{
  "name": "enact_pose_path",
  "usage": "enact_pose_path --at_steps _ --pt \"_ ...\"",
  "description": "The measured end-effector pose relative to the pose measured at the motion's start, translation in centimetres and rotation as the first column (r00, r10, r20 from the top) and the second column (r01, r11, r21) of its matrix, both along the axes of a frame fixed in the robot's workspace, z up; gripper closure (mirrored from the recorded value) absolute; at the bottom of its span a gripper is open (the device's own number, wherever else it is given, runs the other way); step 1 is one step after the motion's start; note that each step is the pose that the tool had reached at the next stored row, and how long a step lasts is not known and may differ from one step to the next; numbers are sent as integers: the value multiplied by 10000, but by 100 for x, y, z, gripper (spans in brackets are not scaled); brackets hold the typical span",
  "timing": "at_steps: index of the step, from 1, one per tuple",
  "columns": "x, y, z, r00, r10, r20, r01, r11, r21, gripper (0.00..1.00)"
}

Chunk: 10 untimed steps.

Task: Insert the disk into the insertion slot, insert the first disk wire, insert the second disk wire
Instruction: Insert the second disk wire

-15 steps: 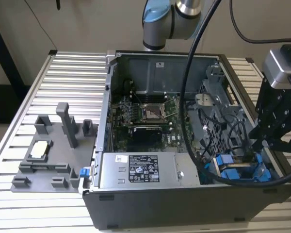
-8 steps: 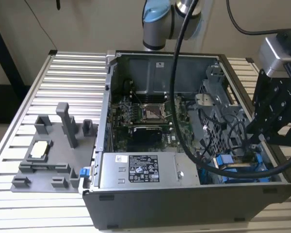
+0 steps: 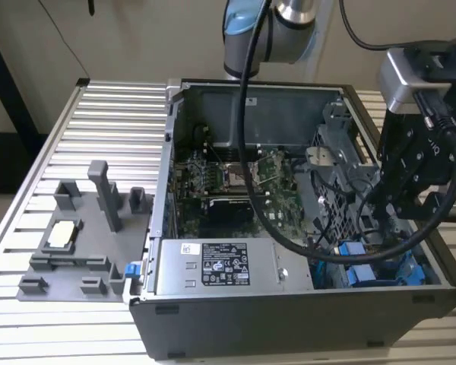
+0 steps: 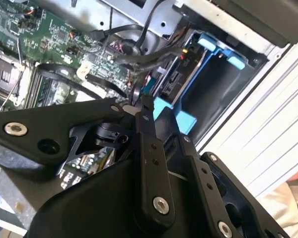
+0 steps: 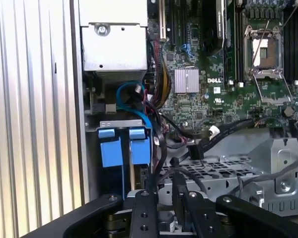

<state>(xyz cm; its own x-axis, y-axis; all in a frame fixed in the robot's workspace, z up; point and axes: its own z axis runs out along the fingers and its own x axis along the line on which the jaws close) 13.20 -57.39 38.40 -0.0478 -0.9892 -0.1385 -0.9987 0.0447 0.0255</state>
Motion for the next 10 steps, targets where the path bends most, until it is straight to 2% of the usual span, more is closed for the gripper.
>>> enact_pose_path --at_steps 2,6,7,10 --pt "-27 69 0 10000 0 0 0 10000 -18 72" --pt "-47 244 1 10000 0 -1 0 10000 -98 72" --pt "-47 265 1 10000 1 -1 -1 9999 -116 72" --pt "-50 291 0 10000 5 0 -5 9999 -166 72"
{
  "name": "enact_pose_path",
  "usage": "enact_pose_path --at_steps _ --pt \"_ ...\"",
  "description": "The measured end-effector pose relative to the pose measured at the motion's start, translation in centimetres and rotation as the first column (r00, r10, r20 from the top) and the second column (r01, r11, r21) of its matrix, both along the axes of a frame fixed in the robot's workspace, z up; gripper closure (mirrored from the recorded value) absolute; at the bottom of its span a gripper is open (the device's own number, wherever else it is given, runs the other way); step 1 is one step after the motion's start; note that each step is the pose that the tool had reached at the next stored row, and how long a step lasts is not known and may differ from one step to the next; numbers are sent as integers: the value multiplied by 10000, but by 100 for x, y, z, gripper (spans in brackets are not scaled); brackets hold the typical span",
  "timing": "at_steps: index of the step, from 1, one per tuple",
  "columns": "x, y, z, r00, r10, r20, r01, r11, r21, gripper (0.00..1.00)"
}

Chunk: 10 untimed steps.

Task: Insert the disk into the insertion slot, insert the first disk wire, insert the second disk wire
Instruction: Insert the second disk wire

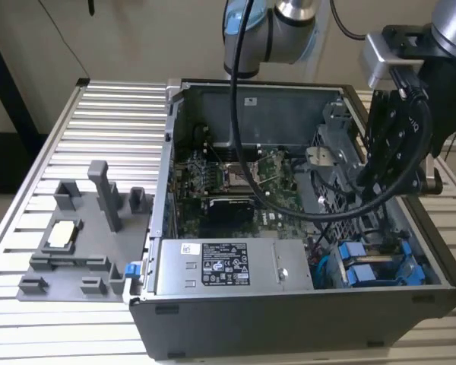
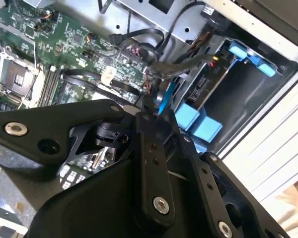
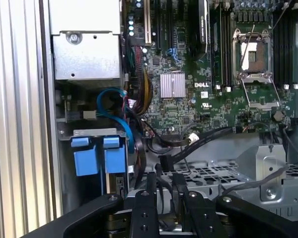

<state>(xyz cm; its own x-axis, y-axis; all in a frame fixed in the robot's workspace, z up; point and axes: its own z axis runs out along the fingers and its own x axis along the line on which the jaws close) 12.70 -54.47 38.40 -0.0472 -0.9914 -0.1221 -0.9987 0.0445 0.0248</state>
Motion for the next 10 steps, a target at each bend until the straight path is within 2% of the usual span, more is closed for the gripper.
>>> enact_pose_path --at_steps 3,7,10 --pt "-17 36 -1 10000 73 16 -73 9999 -105 72" --pt "-45 53 -5 9997 238 41 -237 9996 -157 72" --pt "-66 53 -14 9993 358 101 -356 9992 -203 72"
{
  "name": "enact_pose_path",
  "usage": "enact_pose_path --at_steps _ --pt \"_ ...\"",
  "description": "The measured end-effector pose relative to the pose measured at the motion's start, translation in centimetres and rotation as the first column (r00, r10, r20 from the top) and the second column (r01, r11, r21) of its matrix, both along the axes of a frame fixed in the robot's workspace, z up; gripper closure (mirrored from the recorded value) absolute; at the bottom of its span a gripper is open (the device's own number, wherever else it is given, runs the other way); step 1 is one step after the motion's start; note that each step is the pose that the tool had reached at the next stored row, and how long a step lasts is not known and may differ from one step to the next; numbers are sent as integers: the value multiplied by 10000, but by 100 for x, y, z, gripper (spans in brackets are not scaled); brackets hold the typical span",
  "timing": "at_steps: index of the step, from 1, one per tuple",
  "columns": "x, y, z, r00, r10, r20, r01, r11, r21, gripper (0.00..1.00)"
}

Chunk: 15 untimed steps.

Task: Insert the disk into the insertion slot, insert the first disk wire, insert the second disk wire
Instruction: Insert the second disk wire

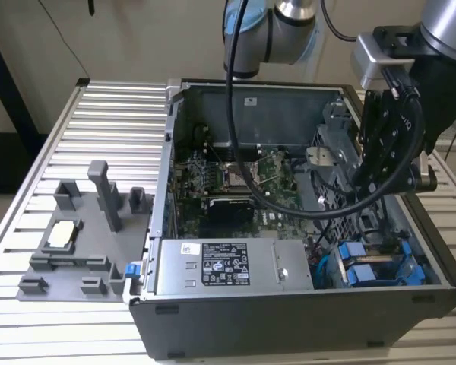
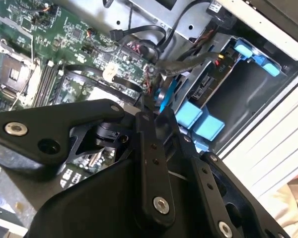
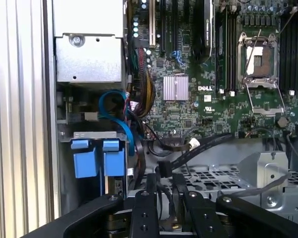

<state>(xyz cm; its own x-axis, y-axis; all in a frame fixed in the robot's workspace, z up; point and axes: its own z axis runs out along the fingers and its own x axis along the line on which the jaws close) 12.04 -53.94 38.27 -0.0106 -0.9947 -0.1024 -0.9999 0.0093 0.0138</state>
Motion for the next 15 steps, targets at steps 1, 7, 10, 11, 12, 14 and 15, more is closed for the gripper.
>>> enact_pose_path --at_steps 1,7,10,11,12,14,15 --pt "-16 0 -9 10000 22 41 -22 10000 0 72" --pt "-214 2 -36 9987 30 507 -30 10000 -3 72" --pt "-249 17 -59 9975 71 701 -70 10000 -5 72" --pt "-260 25 -69 9970 84 765 -84 10000 -9 72" --pt "-273 36 -79 9966 96 817 -94 10000 -20 72" --pt "-306 57 -90 9960 114 891 -106 9999 -91 72" --pt "-322 63 -93 9957 121 918 -107 9998 -153 72"
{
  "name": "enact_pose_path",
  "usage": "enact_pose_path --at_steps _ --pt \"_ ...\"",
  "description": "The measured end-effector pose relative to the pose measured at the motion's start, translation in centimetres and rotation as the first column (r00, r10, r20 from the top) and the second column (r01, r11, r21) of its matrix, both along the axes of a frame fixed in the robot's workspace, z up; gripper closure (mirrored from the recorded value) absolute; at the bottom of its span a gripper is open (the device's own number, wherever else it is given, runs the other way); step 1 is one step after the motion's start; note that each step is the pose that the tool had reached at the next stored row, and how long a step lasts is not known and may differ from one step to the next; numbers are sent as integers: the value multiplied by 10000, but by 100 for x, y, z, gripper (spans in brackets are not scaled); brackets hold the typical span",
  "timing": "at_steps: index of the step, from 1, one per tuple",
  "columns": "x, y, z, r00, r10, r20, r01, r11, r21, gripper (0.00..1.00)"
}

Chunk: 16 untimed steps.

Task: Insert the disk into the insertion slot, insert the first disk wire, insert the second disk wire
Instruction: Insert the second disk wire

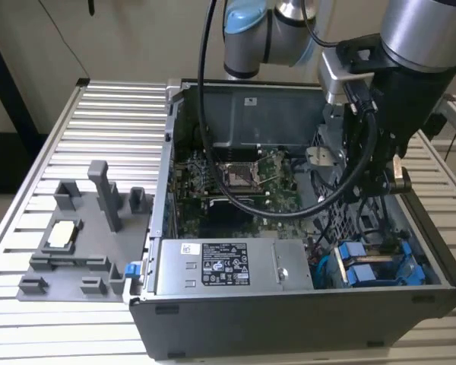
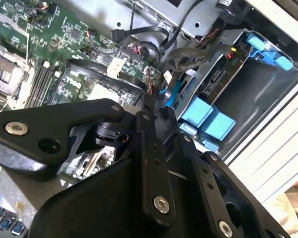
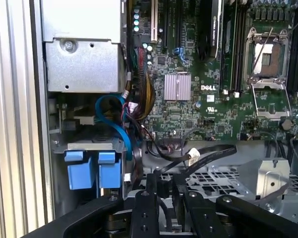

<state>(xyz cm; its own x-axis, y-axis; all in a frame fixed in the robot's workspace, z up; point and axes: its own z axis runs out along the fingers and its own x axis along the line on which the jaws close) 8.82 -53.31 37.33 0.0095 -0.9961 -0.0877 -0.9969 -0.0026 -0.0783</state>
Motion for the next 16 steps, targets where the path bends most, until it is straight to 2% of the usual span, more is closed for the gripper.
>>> enact_pose_path --at_steps 3,4,5,10,13,16 --pt "-42 12 -6 10000 10 87 -7 9995 -313 72" --pt "-54 20 -10 9999 15 122 -10 9992 -400 72" --pt "-68 31 -17 9999 20 159 -13 9990 -442 72" --pt "-142 70 -58 9993 51 384 -34 9989 -460 72" --pt "-145 102 -58 9990 166 418 -144 9985 -524 72" --pt "-146 108 -58 9988 242 429 -218 9982 -563 72"
